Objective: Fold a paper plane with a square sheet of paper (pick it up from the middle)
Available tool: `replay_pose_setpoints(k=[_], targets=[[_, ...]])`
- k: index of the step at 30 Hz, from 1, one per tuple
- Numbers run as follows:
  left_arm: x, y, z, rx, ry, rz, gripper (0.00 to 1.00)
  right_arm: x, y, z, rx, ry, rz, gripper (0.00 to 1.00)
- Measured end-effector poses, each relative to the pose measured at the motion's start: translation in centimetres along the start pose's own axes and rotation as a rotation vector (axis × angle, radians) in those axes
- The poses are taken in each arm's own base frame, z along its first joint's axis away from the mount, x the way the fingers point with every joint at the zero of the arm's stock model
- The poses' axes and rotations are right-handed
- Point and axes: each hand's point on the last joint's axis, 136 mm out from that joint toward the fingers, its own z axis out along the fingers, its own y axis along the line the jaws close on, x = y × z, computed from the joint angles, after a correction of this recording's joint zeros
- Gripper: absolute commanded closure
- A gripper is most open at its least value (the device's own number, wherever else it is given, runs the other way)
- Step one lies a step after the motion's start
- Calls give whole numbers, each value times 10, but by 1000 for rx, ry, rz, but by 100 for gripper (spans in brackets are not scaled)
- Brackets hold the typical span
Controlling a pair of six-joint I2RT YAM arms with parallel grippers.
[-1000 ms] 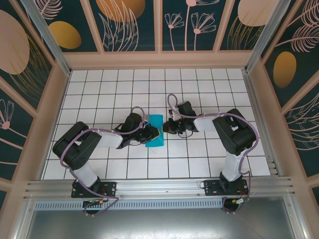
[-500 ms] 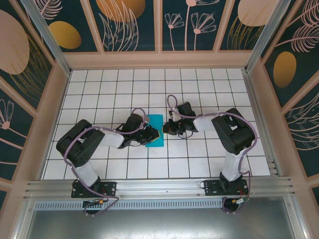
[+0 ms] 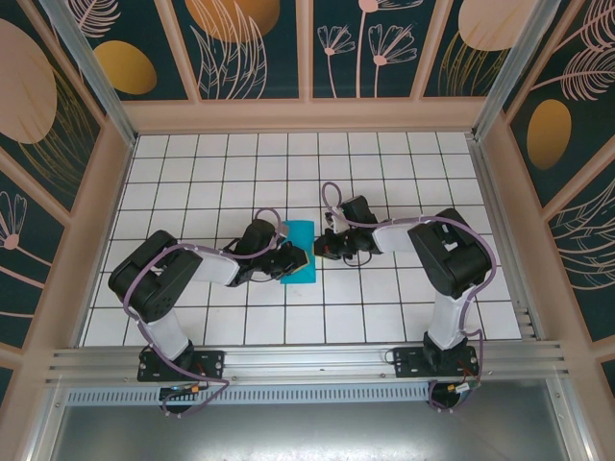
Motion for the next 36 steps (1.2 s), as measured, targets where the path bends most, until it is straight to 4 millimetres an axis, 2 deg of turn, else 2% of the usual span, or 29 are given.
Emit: replay_pose_setpoints(k=[36], targets=[[1,6,4,-8,8,-15,87,-3,-2,0,16,-11,-18,99]])
